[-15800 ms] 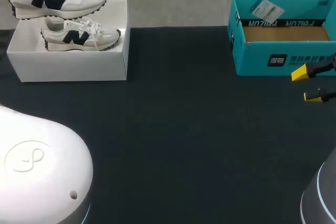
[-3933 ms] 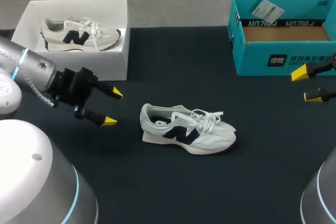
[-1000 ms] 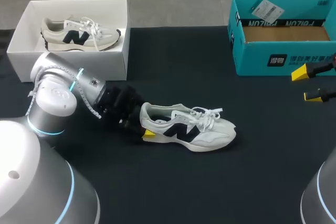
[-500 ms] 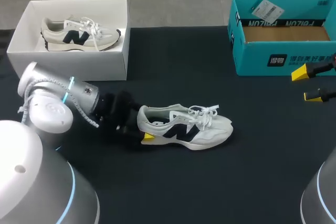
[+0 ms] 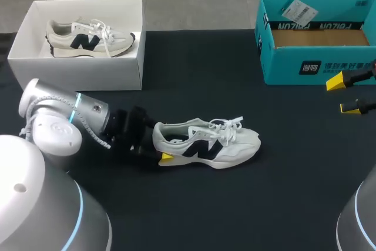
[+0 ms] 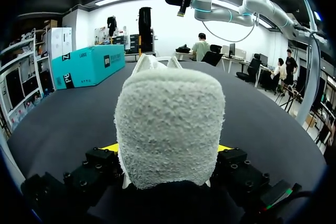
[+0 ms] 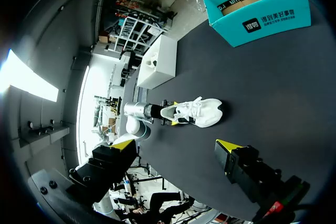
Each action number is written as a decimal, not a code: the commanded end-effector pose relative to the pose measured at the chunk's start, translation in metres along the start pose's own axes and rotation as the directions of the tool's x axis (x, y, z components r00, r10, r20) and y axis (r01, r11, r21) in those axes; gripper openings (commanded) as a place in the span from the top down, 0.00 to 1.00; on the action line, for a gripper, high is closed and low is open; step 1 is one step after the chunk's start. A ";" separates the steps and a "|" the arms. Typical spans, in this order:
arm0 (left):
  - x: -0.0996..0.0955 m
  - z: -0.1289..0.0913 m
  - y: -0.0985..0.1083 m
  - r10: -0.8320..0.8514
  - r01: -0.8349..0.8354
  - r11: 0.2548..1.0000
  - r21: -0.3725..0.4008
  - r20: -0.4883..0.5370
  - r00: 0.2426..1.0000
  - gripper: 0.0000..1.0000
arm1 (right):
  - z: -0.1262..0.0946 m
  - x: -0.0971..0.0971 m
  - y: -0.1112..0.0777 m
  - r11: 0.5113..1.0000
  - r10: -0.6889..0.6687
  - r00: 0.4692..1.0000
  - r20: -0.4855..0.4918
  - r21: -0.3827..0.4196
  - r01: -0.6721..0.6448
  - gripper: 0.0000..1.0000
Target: Take the shoe out of the shoebox, open the shoe tongue, remove and reinsert the insole, then place the shoe into the shoebox
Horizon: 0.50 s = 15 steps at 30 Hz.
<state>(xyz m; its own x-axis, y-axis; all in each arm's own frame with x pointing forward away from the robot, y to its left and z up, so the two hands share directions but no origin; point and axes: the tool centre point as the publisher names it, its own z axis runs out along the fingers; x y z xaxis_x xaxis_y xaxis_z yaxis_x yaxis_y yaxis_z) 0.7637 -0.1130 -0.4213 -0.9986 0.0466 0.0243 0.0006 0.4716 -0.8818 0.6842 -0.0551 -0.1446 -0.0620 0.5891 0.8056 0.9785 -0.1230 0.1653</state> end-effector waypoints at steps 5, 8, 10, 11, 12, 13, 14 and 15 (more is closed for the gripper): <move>-0.002 0.005 0.001 -0.008 0.008 1.000 0.001 -0.012 1.000 1.00 | 0.000 0.000 -0.001 1.000 0.001 1.000 0.002 -0.002 -0.001 0.00; -0.002 0.005 0.001 -0.008 0.008 1.000 0.001 -0.012 1.000 1.00 | 0.000 0.000 -0.001 1.000 0.001 1.000 0.002 -0.002 -0.001 0.00; -0.002 0.005 0.001 -0.008 0.008 1.000 0.001 -0.012 1.000 1.00 | 0.000 0.000 -0.001 1.000 0.001 1.000 0.002 -0.002 -0.001 0.00; -0.002 0.005 0.001 -0.008 0.008 1.000 0.001 -0.012 1.000 1.00 | 0.000 0.000 -0.001 1.000 0.001 1.000 0.002 -0.002 -0.001 0.00; -0.002 0.005 0.001 -0.008 0.008 1.000 0.001 -0.012 1.000 1.00 | 0.000 0.000 -0.001 1.000 0.001 1.000 0.002 -0.002 -0.001 0.00; -0.002 0.005 0.001 -0.008 0.008 1.000 0.001 -0.012 1.000 1.00 | 0.000 0.000 -0.001 1.000 0.001 1.000 0.002 -0.002 -0.001 0.00; -0.002 0.005 0.001 -0.008 0.008 1.000 0.001 -0.012 1.000 1.00 | 0.000 0.000 -0.001 1.000 0.001 1.000 0.002 -0.002 -0.001 0.00; -0.002 0.005 0.001 -0.008 0.008 1.000 0.001 -0.012 1.000 1.00 | 0.000 0.000 -0.001 1.000 0.001 1.000 0.002 -0.002 -0.001 0.00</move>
